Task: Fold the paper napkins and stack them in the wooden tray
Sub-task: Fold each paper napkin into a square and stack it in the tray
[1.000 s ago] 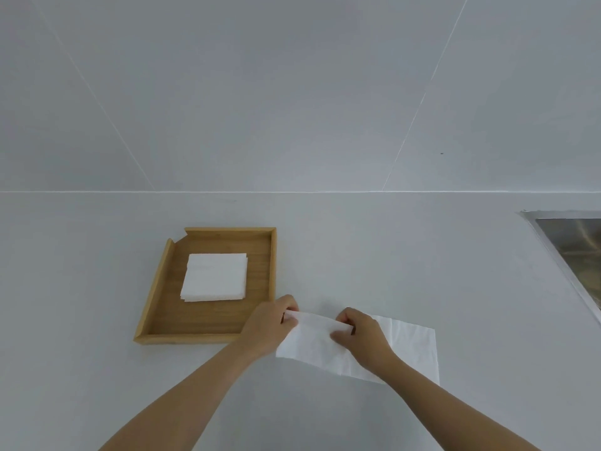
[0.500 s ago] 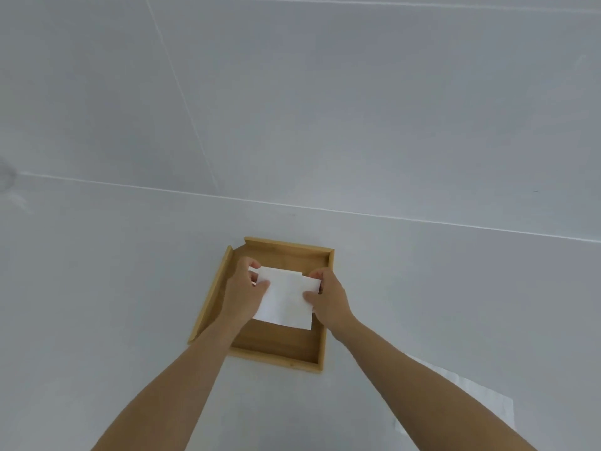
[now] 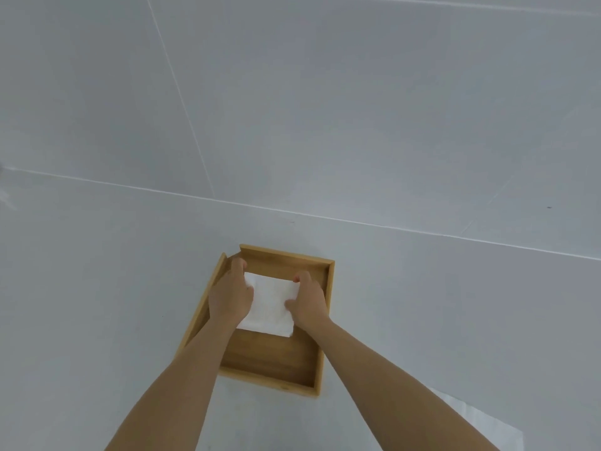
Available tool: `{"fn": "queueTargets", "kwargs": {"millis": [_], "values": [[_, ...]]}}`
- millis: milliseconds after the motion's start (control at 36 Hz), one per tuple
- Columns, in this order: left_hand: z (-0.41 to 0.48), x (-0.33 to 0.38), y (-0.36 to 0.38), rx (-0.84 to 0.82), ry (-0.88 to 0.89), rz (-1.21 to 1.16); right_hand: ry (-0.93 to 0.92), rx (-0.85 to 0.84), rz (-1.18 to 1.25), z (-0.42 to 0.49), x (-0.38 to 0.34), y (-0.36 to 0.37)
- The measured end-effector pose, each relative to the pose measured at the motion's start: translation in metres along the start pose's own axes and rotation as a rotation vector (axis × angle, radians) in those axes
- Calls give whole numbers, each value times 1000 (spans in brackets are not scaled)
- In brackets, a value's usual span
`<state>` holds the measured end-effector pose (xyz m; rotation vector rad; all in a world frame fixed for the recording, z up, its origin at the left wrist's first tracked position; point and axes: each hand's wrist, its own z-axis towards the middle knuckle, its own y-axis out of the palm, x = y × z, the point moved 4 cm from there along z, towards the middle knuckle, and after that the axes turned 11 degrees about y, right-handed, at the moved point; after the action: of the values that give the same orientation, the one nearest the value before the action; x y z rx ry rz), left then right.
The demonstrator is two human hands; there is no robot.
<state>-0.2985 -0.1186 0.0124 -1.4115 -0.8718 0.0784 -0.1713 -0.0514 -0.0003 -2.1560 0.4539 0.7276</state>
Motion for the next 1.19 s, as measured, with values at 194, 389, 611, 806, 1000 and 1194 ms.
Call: {"fn": "queueTargets", "kwargs": {"millis": [194, 389, 611, 806, 1000, 1194], "values": [[-13, 16, 2, 35, 27, 222, -111, 27, -87, -18, 8, -27], [-52, 71, 18, -4, 196, 90, -119, 74, -190, -42, 62, -85], [-108, 132, 70, -228, 410, 21, 94, 45, -266, -75, 161, -132], [-148, 163, 117, -501, 460, 122, 169, 0, -400, -92, 204, -131], [-169, 177, 139, -551, 495, 300, 127, 17, -508, -95, 208, -122], [-177, 178, 147, -531, 509, 365, 161, 11, -533, -96, 217, -115]]}}
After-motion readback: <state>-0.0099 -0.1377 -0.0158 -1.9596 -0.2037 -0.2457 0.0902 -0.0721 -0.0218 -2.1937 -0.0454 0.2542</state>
